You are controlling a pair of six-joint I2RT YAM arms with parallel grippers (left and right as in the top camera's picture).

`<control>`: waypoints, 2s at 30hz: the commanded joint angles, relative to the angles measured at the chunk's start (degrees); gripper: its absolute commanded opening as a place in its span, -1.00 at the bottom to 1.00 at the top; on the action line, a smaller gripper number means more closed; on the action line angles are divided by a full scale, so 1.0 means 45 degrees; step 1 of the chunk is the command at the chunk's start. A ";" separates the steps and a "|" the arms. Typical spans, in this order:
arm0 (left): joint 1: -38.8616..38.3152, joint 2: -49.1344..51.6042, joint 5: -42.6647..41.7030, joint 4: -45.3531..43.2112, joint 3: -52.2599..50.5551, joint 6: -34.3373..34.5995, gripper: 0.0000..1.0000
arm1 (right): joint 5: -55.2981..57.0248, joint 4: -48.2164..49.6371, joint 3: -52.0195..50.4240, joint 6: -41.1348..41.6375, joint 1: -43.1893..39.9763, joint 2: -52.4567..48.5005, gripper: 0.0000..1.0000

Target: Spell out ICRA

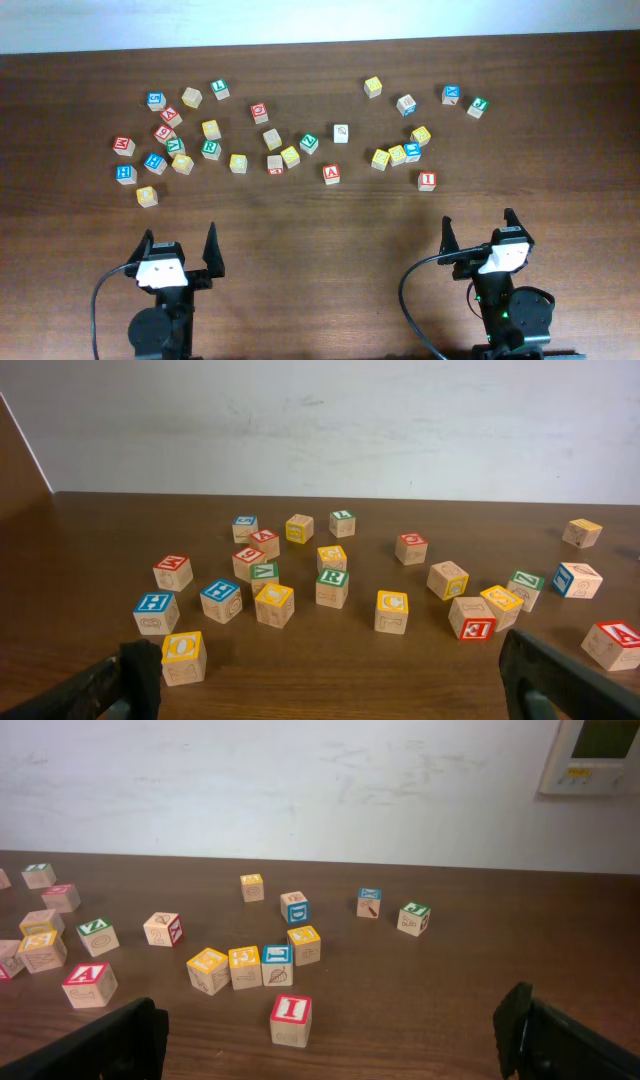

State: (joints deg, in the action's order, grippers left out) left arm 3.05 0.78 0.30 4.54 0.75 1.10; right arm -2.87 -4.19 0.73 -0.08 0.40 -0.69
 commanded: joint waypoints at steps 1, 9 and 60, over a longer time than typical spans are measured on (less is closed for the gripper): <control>-0.0039 -0.0083 0.0034 0.0058 -0.0053 -0.0146 0.98 | 0.0024 -0.0019 -0.0092 -0.0029 0.0000 0.0107 0.97; -0.0039 -0.0083 -0.0389 -0.0010 -0.0053 -0.0146 0.98 | 0.0024 -0.0024 -0.0092 -0.0029 0.0000 0.0107 0.97; -0.3789 2.2634 -0.1603 1.5601 2.2581 0.2035 0.98 | 0.0024 -0.0024 -0.0092 -0.0029 0.0000 0.0107 0.97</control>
State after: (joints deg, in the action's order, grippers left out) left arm -13.39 100.05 -3.86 73.91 101.21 9.89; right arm -2.85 -4.19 0.73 -0.05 0.40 -0.62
